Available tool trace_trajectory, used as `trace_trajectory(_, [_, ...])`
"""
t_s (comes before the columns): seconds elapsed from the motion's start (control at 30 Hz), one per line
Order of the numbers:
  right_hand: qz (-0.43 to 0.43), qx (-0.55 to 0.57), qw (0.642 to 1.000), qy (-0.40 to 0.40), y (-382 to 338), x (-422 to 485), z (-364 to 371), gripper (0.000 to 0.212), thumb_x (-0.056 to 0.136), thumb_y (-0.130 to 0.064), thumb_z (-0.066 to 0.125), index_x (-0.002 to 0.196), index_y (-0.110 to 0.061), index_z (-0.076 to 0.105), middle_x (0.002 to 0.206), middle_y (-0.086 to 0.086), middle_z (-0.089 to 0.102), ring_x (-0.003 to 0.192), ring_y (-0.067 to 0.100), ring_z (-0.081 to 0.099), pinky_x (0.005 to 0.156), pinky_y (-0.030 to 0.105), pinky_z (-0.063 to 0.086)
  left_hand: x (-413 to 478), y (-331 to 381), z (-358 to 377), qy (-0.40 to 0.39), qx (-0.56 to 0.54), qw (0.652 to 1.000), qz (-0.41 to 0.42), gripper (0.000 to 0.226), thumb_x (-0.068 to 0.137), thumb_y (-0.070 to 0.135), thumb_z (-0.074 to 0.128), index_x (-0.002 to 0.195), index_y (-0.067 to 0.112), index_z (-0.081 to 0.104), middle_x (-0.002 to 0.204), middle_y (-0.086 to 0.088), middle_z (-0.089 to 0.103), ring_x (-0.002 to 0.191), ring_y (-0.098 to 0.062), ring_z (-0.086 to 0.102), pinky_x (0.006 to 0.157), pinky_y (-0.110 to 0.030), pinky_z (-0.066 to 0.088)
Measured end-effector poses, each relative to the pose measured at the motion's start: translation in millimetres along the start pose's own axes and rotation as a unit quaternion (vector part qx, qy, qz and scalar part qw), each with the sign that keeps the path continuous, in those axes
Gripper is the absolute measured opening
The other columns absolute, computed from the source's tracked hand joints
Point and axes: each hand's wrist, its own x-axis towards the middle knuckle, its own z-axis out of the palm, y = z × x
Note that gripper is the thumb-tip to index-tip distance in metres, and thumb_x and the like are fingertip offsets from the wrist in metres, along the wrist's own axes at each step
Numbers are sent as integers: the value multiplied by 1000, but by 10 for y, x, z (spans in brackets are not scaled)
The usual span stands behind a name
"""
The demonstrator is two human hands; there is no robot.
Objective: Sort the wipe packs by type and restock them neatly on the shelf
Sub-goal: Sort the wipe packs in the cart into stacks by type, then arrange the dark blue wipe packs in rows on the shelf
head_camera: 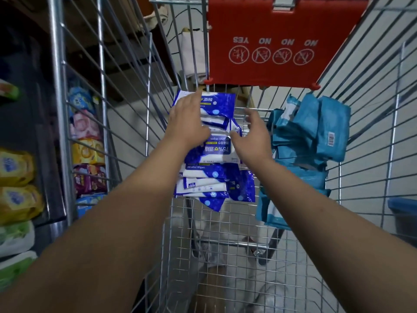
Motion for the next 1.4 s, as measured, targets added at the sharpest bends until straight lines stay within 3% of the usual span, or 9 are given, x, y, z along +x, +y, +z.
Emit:
trace_trajectory(0.23, [-118, -176, 971, -111, -317, 341, 1, 76, 81, -9, 70, 146, -18, 33, 138, 11, 43, 125, 24, 45, 101, 29, 37, 341, -45, -94, -45, 131, 989, 43, 61, 80, 8, 66, 135, 18, 42, 135, -5, 48, 123, -27, 48, 100, -45, 40])
trace_trajectory(0.4, [14, 128, 990, -58, -371, 417, 49, 87, 69, -4, 82, 141, -10, 35, 129, 5, 55, 105, 12, 56, 84, 22, 50, 363, -60, -70, -42, 182, 982, 19, 64, 85, 7, 61, 141, 22, 35, 141, -4, 45, 124, -29, 48, 94, -51, 42])
trace_trajectory(0.57, [205, 459, 861, -80, -470, 441, -10, 56, 84, -34, 70, 130, -8, 50, 115, 12, 66, 94, 24, 69, 76, 33, 59, 187, 102, -114, 55, 117, 991, 31, 44, 93, 10, 49, 133, 30, 48, 133, 0, 56, 118, -30, 52, 94, -45, 39])
trace_trajectory(0.77, [256, 486, 819, -168, -725, 145, -565, 28, 95, -7, 47, 121, 2, 52, 101, 20, 65, 89, 29, 67, 67, 36, 61, -294, 559, -441, 67, 122, 987, 81, 59, 90, 12, 51, 145, 28, 36, 150, 6, 39, 132, -25, 38, 106, -41, 28])
trace_trajectory(1.0, [147, 394, 881, -217, -1436, -701, -1608, 19, 90, 6, 48, 103, -5, 56, 84, 12, 70, 64, 19, 70, 51, 29, 57, -1135, 1144, -1490, 88, -220, 970, -51, 61, 86, 37, 62, 139, 12, 44, 144, -5, 40, 130, -22, 42, 102, -25, 32])
trace_trajectory(1.1, [77, 407, 873, -258, -1786, -1233, -1957, 21, 91, 4, 47, 106, -8, 56, 78, 6, 73, 62, 16, 70, 51, 28, 57, -1690, 1364, -1941, 112, -400, 902, -118, 69, 73, 46, 75, 128, 11, 52, 130, -9, 57, 116, -24, 57, 103, -40, 44])
trace_trajectory(1.17, [42, 416, 861, -290, -1994, -1614, -2116, 27, 90, 1, 50, 116, -8, 53, 92, 12, 69, 70, 19, 70, 56, 33, 60, -2151, 1526, -2212, 136, -495, 851, -111, 45, 79, 33, 76, 115, 11, 60, 113, -10, 69, 99, -23, 67, 91, -44, 54])
trace_trajectory(1.27, [-1, 411, 851, -328, -2275, -2201, -2238, 38, 76, -7, 65, 113, -7, 57, 101, 13, 67, 84, 22, 68, 79, 39, 56, -2889, 1665, -2582, 225, -500, 833, -75, 29, 82, 12, 74, 108, 12, 61, 101, -6, 71, 86, -17, 67, 83, -32, 55])
trace_trajectory(1.4, [-57, 369, 846, -381, -2713, -2991, -2158, 41, 64, -13, 72, 103, -8, 64, 94, 9, 72, 80, 19, 70, 69, 35, 60, -3914, 1638, -3073, 346, -436, 827, -74, 39, 73, 11, 79, 107, 14, 61, 100, -8, 70, 83, -18, 67, 81, -34, 54])
